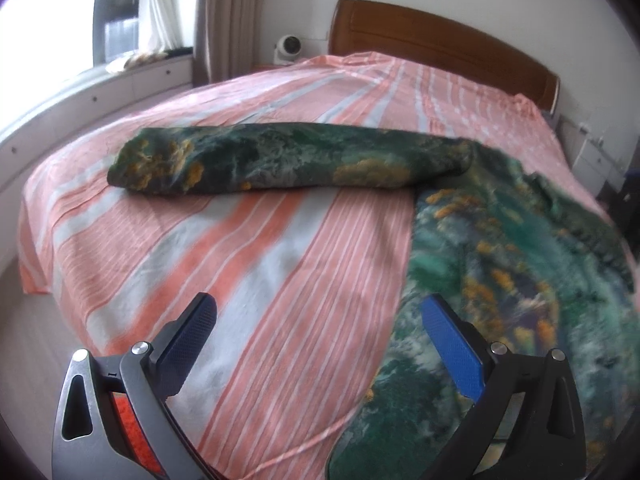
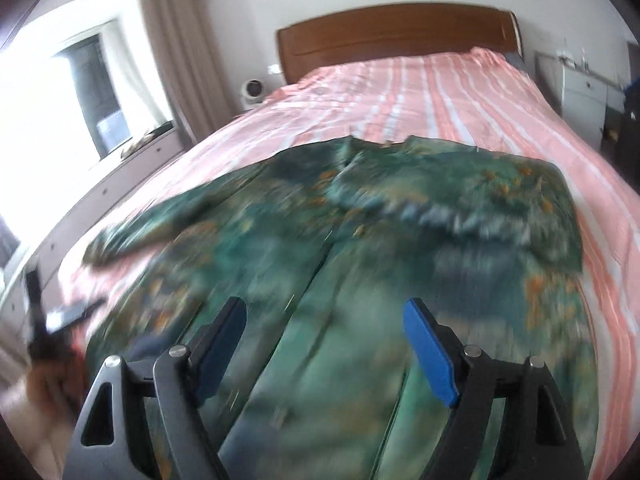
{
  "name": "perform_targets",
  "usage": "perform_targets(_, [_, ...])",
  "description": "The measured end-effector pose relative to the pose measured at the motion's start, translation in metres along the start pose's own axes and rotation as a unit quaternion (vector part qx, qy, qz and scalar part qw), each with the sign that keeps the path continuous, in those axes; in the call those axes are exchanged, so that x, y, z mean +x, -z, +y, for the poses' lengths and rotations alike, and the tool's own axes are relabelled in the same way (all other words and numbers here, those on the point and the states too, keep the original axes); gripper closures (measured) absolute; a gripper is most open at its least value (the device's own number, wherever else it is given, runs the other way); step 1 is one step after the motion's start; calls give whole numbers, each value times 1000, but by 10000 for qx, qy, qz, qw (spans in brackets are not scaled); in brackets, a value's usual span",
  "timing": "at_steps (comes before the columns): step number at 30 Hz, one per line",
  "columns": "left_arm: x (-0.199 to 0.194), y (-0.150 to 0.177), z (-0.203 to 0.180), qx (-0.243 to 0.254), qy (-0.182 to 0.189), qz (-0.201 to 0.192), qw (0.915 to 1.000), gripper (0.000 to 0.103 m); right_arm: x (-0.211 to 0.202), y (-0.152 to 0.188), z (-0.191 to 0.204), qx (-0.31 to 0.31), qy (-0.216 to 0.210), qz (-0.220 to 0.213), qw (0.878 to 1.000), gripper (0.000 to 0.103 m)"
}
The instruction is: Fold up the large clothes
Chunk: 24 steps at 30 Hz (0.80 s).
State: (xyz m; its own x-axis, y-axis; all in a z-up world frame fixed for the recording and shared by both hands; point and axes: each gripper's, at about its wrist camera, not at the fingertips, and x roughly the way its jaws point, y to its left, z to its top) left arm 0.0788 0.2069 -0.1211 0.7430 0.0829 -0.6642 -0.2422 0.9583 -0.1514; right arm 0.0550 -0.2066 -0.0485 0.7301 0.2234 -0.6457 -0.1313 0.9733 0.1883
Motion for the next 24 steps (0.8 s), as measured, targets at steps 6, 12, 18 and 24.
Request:
perform_targets(6, [19, -62, 59, -1203, 911, 192, 9884, 1, -39, 64, 36, -500, 212, -65, 9985, 23])
perform_targets(12, [96, -94, 154, -2969, 568, 616, 9512, 1, -51, 81, 56, -924, 174, -111, 9955, 23])
perform_targets(18, [113, -100, 188, -3887, 369, 150, 9205, 25, -54, 84, 69, -1020, 61, -151, 9947, 23])
perform_targets(24, [98, -166, 134, -2514, -293, 7, 9674, 95, -51, 87, 64, -893, 17, -180, 9958, 23])
